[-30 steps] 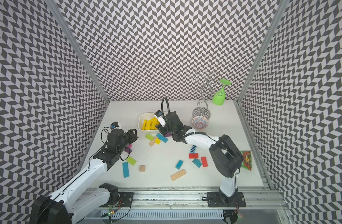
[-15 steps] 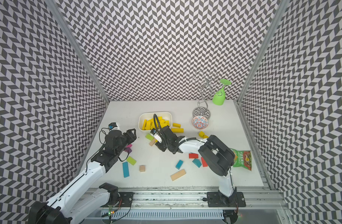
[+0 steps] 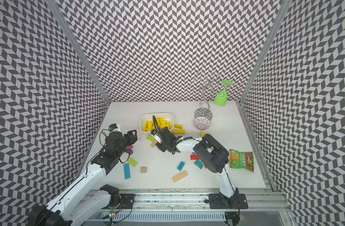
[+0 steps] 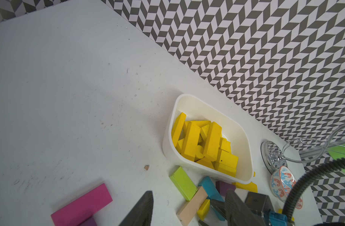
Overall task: Pick out the yellow building blocks
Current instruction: Pick up the building block from the center of the board.
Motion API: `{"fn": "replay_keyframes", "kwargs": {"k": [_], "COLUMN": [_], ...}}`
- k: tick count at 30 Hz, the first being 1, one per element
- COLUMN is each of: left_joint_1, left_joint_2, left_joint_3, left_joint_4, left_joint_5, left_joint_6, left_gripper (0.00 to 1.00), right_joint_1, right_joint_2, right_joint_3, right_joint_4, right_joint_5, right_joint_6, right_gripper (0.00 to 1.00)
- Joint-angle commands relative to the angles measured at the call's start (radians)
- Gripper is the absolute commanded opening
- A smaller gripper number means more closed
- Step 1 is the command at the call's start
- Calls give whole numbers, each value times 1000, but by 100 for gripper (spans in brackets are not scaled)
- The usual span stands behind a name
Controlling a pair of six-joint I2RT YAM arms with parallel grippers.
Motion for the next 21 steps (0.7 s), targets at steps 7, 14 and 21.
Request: {"fn": "replay_keyframes", "kwargs": {"k": [7, 14, 21], "left_joint_1": [13, 16, 19], "left_joint_2": [-12, -8, -5], "left_joint_3": [-3, -3, -2], "left_joint_4": [-12, -11, -8], "left_joint_5": [-1, 0, 3], "left_joint_6": [8, 13, 11], "left_gripper": [61, 61, 61], "right_joint_1": [-1, -1, -1], "right_joint_2": [62, 70, 20], "right_joint_3": [65, 77, 47], "right_joint_4": [0, -15, -21], "right_joint_5": [29, 19, 1], "right_joint_6": [13, 6, -8], "right_gripper": [47, 35, 18]}}
